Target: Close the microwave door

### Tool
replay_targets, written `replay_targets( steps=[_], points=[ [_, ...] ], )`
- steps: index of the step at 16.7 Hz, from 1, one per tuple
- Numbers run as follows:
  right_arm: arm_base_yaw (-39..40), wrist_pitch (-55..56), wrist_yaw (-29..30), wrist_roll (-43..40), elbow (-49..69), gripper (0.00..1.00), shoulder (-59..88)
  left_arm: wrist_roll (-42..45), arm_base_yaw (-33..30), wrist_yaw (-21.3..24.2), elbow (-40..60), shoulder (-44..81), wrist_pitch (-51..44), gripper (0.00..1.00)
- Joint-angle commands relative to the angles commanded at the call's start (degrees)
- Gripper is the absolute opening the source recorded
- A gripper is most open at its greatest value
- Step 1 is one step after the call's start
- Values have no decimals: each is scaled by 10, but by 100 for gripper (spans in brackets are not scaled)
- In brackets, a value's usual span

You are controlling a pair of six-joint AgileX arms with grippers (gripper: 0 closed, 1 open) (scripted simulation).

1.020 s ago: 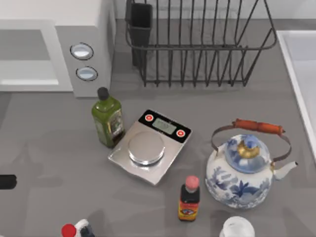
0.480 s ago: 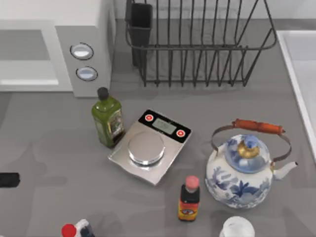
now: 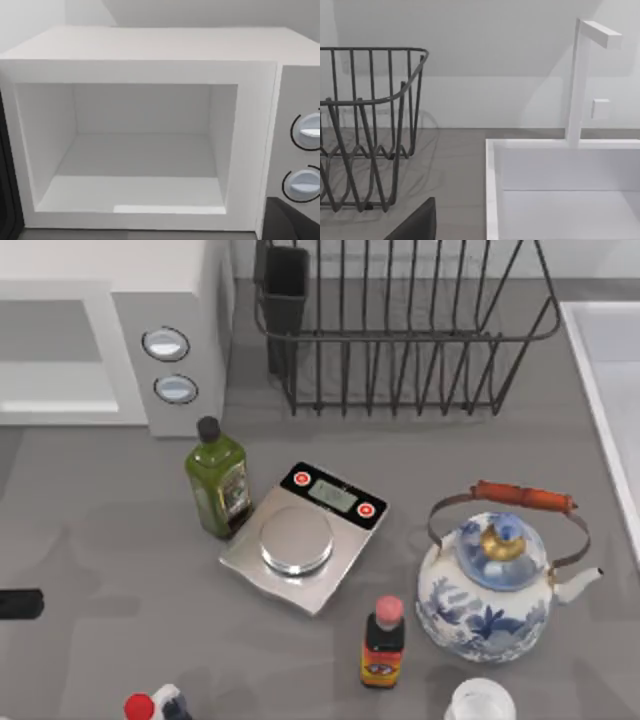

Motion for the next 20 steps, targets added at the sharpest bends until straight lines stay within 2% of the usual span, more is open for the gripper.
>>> replay_targets(
  steps=[6, 12, 14, 16, 20],
  points=[
    [0, 0, 0, 0, 0, 100, 0, 0, -121, -121, 26, -1, -27, 0],
    [0, 0, 0, 0, 0, 100, 0, 0, -131, -131, 27, -1, -29, 0],
    [0, 0, 0, 0, 0, 100, 0, 0, -152, -152, 26, 0, -28, 0],
    [0, 0, 0, 0, 0, 100, 0, -1, -198, -198, 24, 1, -24, 0],
    [0, 0, 0, 0, 0, 100, 0, -1, -330, -330, 18, 5, -14, 0]
  ],
)
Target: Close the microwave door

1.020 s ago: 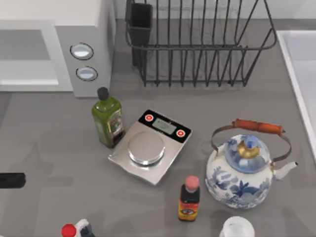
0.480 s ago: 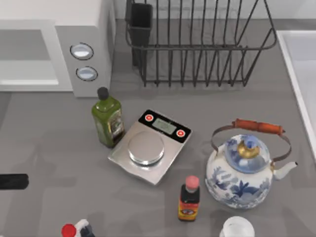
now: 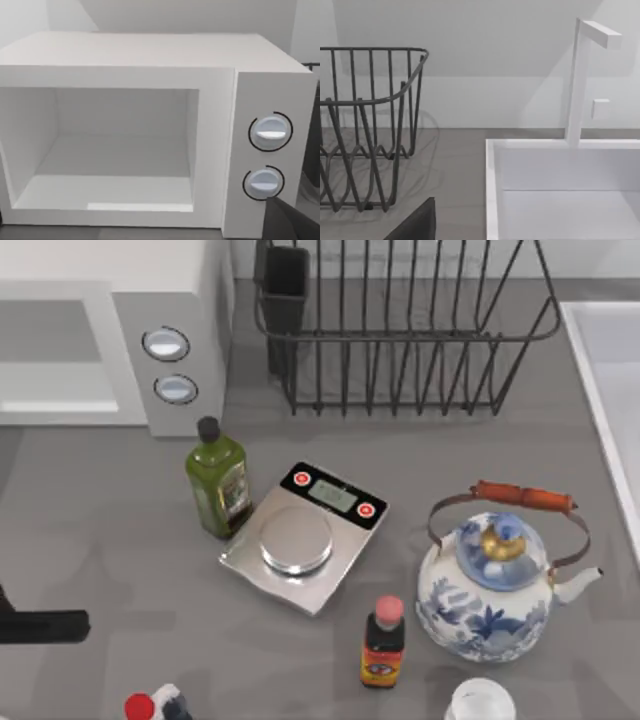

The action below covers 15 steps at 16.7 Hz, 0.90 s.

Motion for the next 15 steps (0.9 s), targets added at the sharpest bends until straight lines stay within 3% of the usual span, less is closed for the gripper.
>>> replay_targets(
  steps=[3, 5, 11, 15],
  points=[
    [0, 0, 0, 0, 0, 100, 0, 0, -70, -70, -5, 2, 8, 0],
    [0, 0, 0, 0, 0, 100, 0, 0, -88, -87, -7, 3, 10, 0],
    [0, 0, 0, 0, 0, 100, 0, 4, -81, -82, -2, 8, 9, 0],
    [0, 0, 0, 0, 0, 100, 0, 59, -5, -16, 42, 87, -7, 0]
  ],
)
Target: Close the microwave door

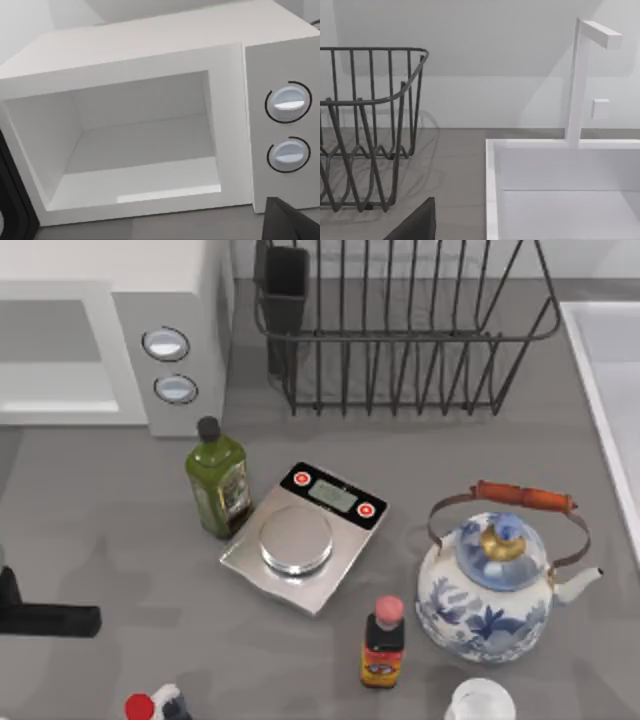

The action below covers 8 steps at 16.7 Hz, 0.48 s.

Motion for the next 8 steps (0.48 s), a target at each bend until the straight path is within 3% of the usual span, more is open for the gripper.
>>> replay_targets(
  steps=[3, 8],
  points=[
    [0, 0, 0, 0, 0, 100, 0, 72, 116, 92, 61, 121, -25, 0],
    [0, 0, 0, 0, 0, 100, 0, 211, 373, 281, 197, 386, -86, 0]
  ],
)
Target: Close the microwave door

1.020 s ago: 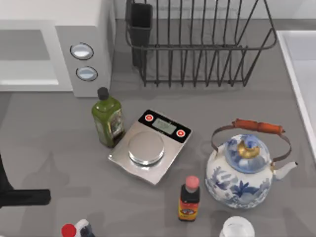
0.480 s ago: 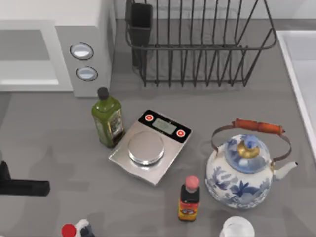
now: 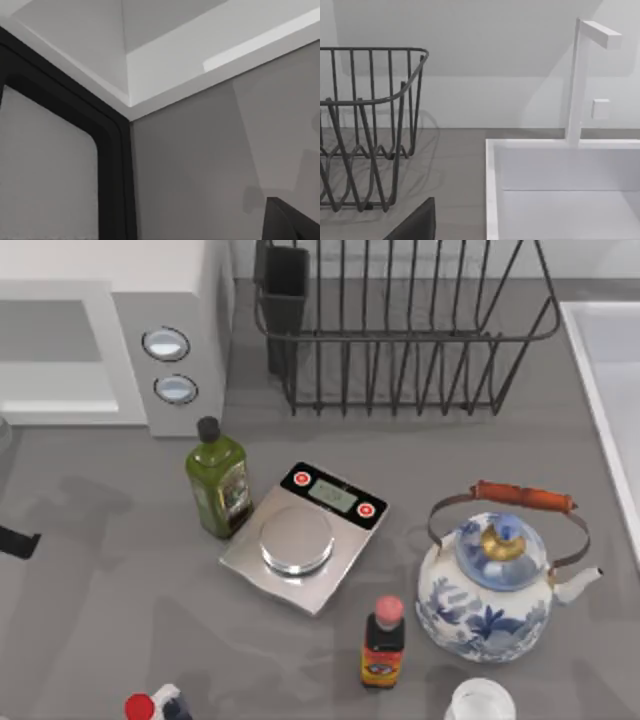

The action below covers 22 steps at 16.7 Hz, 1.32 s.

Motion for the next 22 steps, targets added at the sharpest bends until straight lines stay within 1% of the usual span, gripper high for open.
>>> replay_targets(
  steps=[7, 9, 12, 15, 17, 20, 22],
  points=[
    [0, 0, 0, 0, 0, 100, 0, 165, 337, 272, 224, 306, -118, 0],
    [0, 0, 0, 0, 0, 100, 0, 198, 419, 339, 285, 372, -154, 0],
    [0, 0, 0, 0, 0, 100, 0, 232, 521, 425, 367, 447, -204, 0],
    [0, 0, 0, 0, 0, 100, 0, 253, 598, 490, 435, 497, -249, 0],
    [0, 0, 0, 0, 0, 100, 0, 258, 632, 520, 470, 515, -272, 0],
    [0, 0, 0, 0, 0, 100, 0, 261, 661, 547, 504, 529, -294, 0],
    [0, 0, 0, 0, 0, 100, 0, 261, 665, 551, 509, 531, -298, 0]
  ],
)
